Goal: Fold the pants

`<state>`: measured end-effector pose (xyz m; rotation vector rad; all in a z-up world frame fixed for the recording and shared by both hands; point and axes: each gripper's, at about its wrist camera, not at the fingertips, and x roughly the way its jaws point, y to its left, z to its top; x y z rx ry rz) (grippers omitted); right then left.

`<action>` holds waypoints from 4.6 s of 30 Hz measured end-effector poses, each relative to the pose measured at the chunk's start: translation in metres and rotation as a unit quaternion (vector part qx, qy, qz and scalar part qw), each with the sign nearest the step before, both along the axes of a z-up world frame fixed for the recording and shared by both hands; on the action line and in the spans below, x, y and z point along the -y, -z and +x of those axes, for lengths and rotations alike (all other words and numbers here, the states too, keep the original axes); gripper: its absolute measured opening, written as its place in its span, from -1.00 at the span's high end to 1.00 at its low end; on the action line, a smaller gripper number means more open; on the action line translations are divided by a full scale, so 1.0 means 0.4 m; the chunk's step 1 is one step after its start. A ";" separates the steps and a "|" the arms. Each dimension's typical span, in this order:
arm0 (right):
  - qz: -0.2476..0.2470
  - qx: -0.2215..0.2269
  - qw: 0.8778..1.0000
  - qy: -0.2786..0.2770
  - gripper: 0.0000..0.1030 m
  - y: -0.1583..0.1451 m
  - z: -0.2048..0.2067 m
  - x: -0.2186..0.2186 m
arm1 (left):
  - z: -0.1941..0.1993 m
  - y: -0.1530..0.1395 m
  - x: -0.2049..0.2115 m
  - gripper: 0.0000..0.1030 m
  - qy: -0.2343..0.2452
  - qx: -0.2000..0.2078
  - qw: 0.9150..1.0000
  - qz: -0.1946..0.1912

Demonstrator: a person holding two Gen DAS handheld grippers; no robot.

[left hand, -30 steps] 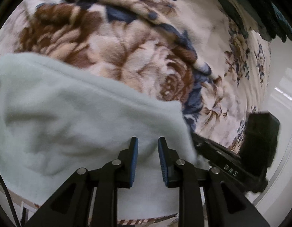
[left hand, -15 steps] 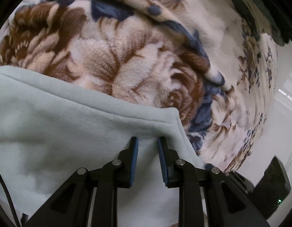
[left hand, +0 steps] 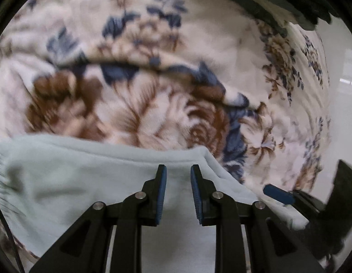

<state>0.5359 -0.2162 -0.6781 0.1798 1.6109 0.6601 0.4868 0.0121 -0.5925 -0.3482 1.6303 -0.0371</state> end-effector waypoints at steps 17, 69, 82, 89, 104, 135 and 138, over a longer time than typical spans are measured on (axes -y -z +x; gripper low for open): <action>0.029 -0.164 0.976 0.137 0.70 0.221 0.059 0.004 | -0.056 0.064 -0.115 0.62 0.015 -0.001 1.000 0.010; -0.011 -0.223 0.857 0.464 0.84 0.007 -0.689 -0.124 | -0.435 -0.032 -0.607 0.54 -0.124 0.019 0.992 0.022; 0.043 -0.205 0.870 0.447 -0.61 -0.034 -0.740 0.003 | -0.463 -0.111 -0.577 -0.41 -0.085 0.028 0.992 0.092; -0.028 -0.094 0.793 0.601 -0.65 -0.195 -0.852 0.446 | -0.380 -0.232 -0.298 -0.66 0.037 0.132 0.983 0.122; -0.037 -0.035 0.647 0.761 0.78 -0.028 -1.006 1.340 | -0.383 -0.062 0.615 -0.66 0.172 0.074 0.982 0.015; -0.129 -0.078 0.764 0.628 0.78 -0.057 -0.546 1.386 | -0.357 0.009 0.735 -0.66 0.196 0.097 0.972 0.085; -0.135 -0.028 0.778 0.612 0.79 -0.137 -0.514 1.357 | -0.358 0.017 0.707 -0.66 0.184 0.093 0.975 0.084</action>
